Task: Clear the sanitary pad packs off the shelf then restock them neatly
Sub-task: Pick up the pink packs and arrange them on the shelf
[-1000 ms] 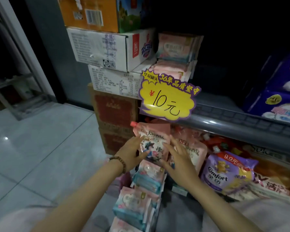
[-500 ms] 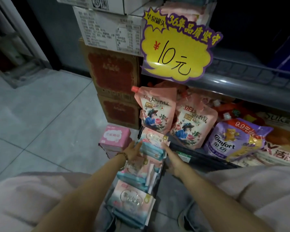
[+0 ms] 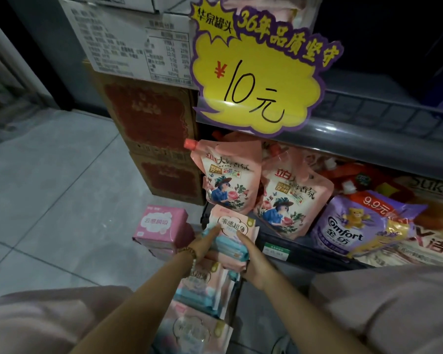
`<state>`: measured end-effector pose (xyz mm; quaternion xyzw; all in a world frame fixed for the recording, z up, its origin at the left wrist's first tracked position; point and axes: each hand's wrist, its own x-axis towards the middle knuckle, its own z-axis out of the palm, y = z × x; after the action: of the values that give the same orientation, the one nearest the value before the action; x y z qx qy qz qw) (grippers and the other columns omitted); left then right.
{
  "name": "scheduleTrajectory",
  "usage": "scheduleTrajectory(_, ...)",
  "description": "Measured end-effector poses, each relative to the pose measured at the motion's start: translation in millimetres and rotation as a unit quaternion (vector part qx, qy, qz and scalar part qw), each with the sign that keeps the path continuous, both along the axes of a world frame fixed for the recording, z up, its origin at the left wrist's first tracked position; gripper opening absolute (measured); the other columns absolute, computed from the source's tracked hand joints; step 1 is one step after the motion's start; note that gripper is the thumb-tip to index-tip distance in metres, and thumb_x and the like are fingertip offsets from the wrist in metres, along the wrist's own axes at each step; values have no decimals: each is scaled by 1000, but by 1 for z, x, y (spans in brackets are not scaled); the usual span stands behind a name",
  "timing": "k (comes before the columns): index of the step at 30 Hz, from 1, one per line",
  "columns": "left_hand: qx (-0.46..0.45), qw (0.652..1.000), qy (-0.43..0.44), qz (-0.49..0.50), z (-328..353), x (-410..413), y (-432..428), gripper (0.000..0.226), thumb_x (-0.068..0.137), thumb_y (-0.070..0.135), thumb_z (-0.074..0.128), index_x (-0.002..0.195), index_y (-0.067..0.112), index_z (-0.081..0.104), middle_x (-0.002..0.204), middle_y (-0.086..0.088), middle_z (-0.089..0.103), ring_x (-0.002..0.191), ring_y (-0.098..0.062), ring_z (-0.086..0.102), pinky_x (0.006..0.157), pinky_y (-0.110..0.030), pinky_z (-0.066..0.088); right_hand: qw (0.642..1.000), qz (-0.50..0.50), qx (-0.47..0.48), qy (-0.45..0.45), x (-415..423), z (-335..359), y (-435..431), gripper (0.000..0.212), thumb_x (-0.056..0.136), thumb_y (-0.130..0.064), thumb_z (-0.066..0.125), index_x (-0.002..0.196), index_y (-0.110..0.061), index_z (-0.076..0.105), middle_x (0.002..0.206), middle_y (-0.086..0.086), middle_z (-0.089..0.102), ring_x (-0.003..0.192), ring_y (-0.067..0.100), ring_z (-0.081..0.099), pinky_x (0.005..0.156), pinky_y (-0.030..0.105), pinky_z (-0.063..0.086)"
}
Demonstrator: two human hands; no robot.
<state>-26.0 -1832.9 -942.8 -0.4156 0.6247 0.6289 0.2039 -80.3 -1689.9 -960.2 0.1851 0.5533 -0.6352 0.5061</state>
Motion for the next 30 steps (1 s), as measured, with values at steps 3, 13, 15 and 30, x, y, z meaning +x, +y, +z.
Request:
scheduleTrajectory(3,-3,996,68,-55,19,6,3,58,86,65,46,111,14,59,80,-3,69,58,-15,62,52,-22,50,998,-35,-49,30,5,16,13,47,81,-41,63,114,-7,66,98,14,72,76,22,68,72,30,53)
scheduleTrajectory(13,3,952,298,-64,143,38,7,54,62,61,76,108,38,60,115,0,67,110,-20,63,101,-46,46,957,-91,-144,234,42,143,50,75,67,-16,81,132,-21,43,117,1,69,108,18,66,86,33,51)
scheduleTrajectory(15,-57,927,366,-57,182,41,11,54,67,53,72,115,33,57,114,4,67,109,-14,63,97,-39,49,939,-88,-138,304,46,180,52,80,64,-17,84,131,-25,40,116,-2,70,106,15,66,85,30,54)
scheduleTrajectory(30,-306,743,560,-202,393,-34,-7,18,86,29,55,102,36,51,86,43,60,85,20,58,69,0,42,720,-48,-123,681,-59,372,28,106,52,-26,84,142,-31,29,128,-15,54,112,0,59,81,20,55)
